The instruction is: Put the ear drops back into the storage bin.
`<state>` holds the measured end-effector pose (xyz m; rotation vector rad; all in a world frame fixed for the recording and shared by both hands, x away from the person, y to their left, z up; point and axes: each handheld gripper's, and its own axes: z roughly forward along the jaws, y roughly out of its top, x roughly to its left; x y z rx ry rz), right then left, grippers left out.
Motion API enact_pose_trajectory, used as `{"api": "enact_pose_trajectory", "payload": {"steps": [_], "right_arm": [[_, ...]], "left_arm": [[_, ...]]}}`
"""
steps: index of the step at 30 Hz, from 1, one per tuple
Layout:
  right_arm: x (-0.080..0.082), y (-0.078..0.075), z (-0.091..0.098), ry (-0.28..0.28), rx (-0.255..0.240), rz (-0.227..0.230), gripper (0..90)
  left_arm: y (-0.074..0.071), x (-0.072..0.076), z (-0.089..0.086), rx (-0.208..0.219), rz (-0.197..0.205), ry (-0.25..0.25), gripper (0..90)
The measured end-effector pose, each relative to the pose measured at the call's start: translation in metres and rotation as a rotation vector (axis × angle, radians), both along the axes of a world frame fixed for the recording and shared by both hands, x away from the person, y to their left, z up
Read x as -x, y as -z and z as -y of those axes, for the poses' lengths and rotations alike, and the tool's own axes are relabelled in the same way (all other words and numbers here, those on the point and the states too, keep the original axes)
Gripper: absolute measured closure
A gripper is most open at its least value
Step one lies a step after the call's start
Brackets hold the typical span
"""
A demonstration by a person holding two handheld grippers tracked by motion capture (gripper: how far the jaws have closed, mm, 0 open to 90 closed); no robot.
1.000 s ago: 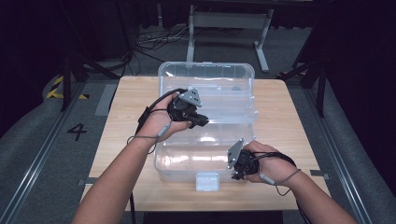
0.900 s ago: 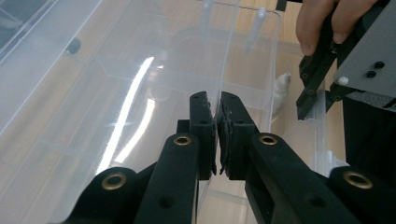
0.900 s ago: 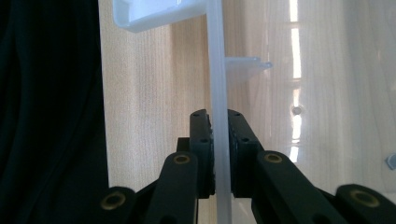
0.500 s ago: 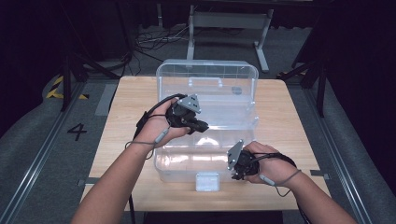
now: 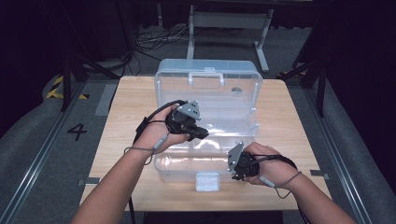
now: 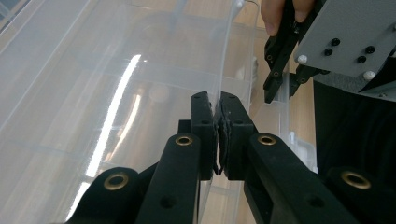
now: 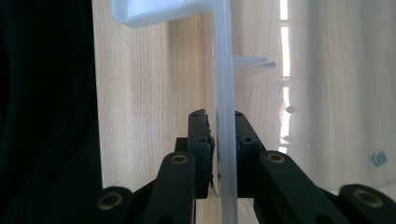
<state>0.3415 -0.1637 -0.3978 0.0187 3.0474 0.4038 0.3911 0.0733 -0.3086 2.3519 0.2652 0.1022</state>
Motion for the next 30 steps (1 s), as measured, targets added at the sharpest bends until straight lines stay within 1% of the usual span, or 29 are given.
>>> {"api": "enact_pose_trajectory", "payload": {"steps": [3,10,13,14,20,30], "right_arm": [[0.0008,-0.0001,-0.0008,-0.007,0.006,0.01,81.5],[0.0018,-0.0002,-0.0012,-0.008,0.012,0.017,81.4],[0.0021,0.0001,-0.0014,-0.016,0.012,0.023,81.3],[0.0027,0.0,-0.0015,-0.008,0.013,0.023,81.3],[0.0033,-0.0002,-0.0017,-0.017,0.016,0.035,80.3],[0.0038,-0.0005,-0.0016,-0.015,0.016,0.038,80.1]], "left_arm": [[0.0004,0.0011,0.0001,-0.006,-0.003,0.009,86.0],[0.0012,0.0022,0.0007,-0.015,-0.013,0.022,86.2],[0.0013,0.0032,0.0009,-0.019,-0.018,0.02,86.2],[0.0013,0.0032,0.0009,-0.021,-0.017,0.022,86.2],[0.0016,0.0042,0.0019,-0.026,-0.012,0.028,86.2],[0.0024,0.0062,0.0032,-0.036,-0.013,0.034,86.3]]}}
